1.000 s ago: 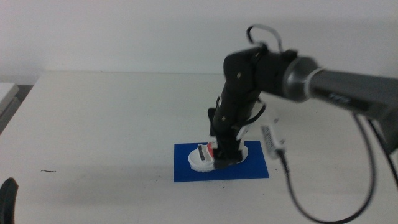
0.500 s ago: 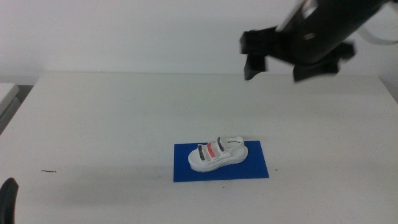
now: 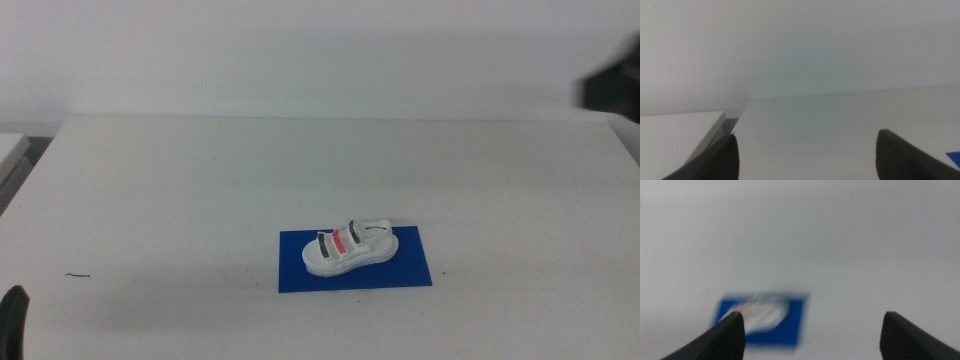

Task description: Use one arm to grab the shoe from the table and place it on the mat.

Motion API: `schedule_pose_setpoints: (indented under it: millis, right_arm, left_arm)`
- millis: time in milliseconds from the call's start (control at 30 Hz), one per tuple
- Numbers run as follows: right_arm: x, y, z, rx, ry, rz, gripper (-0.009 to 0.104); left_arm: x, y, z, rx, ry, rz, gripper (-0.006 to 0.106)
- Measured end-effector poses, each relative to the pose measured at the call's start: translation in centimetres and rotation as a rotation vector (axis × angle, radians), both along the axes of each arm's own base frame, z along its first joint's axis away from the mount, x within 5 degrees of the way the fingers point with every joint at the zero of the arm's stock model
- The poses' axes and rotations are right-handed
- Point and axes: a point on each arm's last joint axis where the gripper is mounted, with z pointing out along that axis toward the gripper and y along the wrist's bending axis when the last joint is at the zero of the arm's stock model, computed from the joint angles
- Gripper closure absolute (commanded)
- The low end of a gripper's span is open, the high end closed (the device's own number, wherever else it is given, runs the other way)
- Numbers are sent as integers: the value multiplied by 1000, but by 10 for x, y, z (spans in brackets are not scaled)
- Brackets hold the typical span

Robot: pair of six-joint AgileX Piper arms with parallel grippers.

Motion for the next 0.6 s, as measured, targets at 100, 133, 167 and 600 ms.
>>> schedule_pose_setpoints:
  millis: [100, 133, 167, 600]
  right_arm:
    - [-32, -26, -24, -80, -216, -33, 4]
    - [-42, -32, -34, -98, -290, -46, 4]
    - [-53, -37, -45, -106, -363, -61, 4]
    - [-116, -52, -181, -179, -669, -109, 4]
  left_arm:
    - [0, 0, 0, 0, 0, 0, 7]
    - [0, 0, 0, 0, 0, 0, 7]
    - [0, 0, 0, 0, 0, 0, 7]
    - [0, 0, 0, 0, 0, 0, 7]
